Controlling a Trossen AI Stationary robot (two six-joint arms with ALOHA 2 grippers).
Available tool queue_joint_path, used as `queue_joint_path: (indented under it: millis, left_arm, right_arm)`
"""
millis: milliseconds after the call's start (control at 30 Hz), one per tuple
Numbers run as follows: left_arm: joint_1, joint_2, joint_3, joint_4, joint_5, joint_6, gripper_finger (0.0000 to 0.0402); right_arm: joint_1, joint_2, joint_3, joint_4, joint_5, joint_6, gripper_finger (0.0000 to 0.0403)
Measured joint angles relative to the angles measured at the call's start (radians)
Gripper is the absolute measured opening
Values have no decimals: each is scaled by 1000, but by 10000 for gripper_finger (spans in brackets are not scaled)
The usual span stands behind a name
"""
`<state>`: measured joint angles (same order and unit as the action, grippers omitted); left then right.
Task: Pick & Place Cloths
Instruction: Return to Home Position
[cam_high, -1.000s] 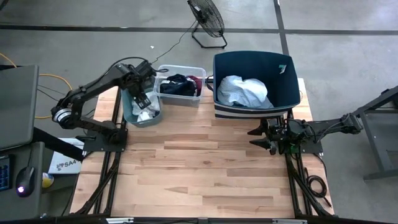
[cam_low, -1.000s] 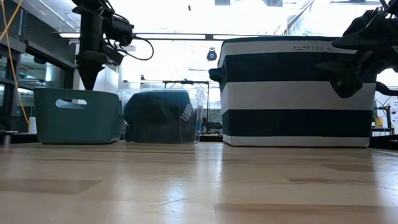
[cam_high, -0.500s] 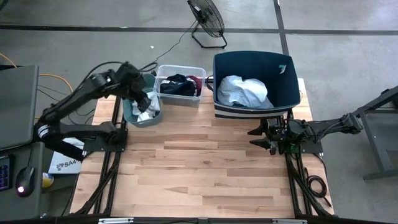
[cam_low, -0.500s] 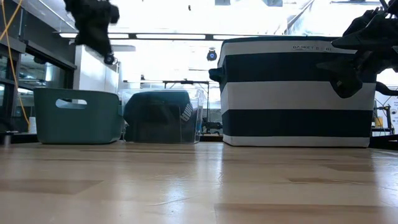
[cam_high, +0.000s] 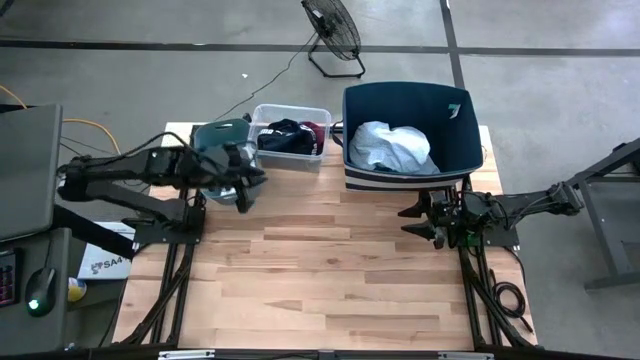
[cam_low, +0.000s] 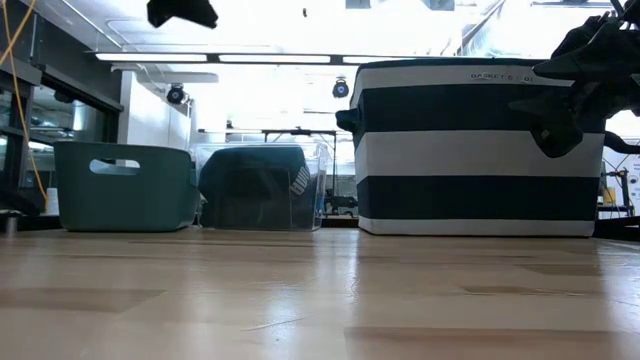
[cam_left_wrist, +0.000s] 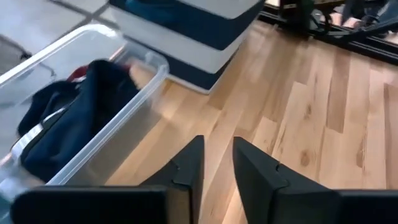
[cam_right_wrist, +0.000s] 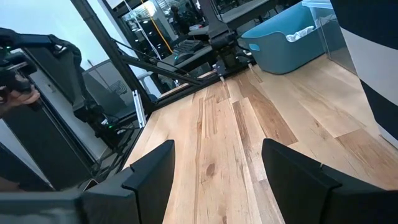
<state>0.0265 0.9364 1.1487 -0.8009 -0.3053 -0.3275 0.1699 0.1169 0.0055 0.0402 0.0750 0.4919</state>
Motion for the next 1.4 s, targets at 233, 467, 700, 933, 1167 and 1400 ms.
queue_joint_path:
  millis: [233, 467, 700, 933, 1167, 1400]
  left_arm:
    - [-110, 69, 1, 51, -76, -17, 8]
    - [-113, 135, -22, 79, -66, -3, 1]
    - [-112, 3, -289, 405, -41, 140, 1]
    - [-113, -263, -592, 578, 38, 174, 0]
    - [-112, -537, -771, 562, 41, 174, 0]
    - [-112, -740, -870, 571, 41, 174, 0]
  right_arm:
    - [0, 0, 0, 0, 0, 0, 233]
    - [0, 0, 0, 0, 0, 0, 233]
    - [0, 0, 0, 0, 0, 0, 233]
    - [0, 0, 0, -1, 0, 0, 233]
    - [0, 0, 0, 0, 0, 0, 233]
    - [0, 0, 0, 0, 0, 0, 233]
